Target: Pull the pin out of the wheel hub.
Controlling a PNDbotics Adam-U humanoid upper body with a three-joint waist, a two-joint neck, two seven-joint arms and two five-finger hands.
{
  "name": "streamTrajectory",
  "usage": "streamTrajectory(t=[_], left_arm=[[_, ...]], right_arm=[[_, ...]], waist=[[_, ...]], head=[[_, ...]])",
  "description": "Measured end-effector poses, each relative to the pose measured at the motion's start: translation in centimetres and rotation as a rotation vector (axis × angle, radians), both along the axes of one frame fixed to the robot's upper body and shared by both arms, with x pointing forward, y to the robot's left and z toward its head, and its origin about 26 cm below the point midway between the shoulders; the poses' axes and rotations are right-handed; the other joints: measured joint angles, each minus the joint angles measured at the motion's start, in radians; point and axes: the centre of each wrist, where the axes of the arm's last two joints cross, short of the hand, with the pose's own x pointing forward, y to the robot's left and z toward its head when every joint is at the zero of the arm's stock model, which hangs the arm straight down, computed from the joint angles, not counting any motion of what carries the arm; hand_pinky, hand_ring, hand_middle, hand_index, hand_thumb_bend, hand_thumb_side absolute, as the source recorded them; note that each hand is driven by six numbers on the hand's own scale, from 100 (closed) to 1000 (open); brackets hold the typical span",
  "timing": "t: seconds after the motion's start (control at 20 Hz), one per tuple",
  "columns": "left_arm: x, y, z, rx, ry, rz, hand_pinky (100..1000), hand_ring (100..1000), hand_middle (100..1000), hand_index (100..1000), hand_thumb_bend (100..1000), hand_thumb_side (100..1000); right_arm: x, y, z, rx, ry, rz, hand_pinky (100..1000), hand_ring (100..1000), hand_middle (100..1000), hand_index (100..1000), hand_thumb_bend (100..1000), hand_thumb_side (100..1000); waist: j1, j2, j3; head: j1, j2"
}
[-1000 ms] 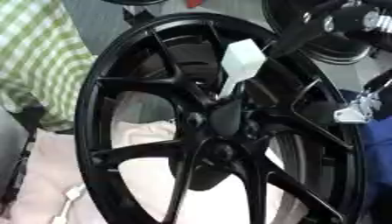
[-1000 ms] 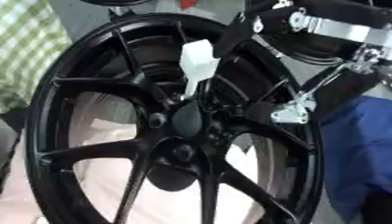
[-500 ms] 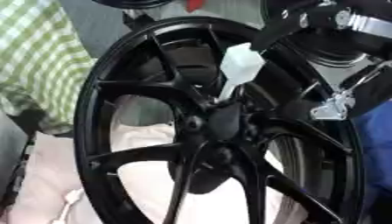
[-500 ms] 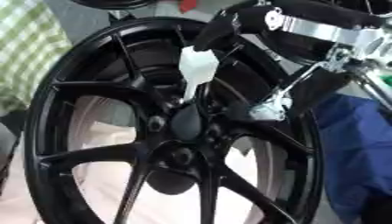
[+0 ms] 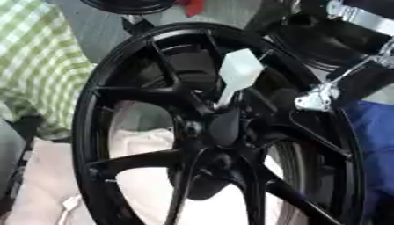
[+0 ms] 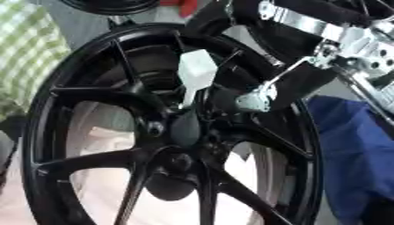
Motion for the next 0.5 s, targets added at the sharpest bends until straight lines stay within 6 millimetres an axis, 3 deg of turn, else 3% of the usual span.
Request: streamTrajectory(t=[0.5], left_arm=[[-0.05,0.01,-0.38,-0.006,0.003,0.006,897,699,560,796,152,571]], right_arm=[[0.49,-0.35,-0.25,0.003,-0.011,-0.044,802,840,782,854,433,100]], waist=[[0.000,0.009,0.016]], head=[[-0.018,-0.009]])
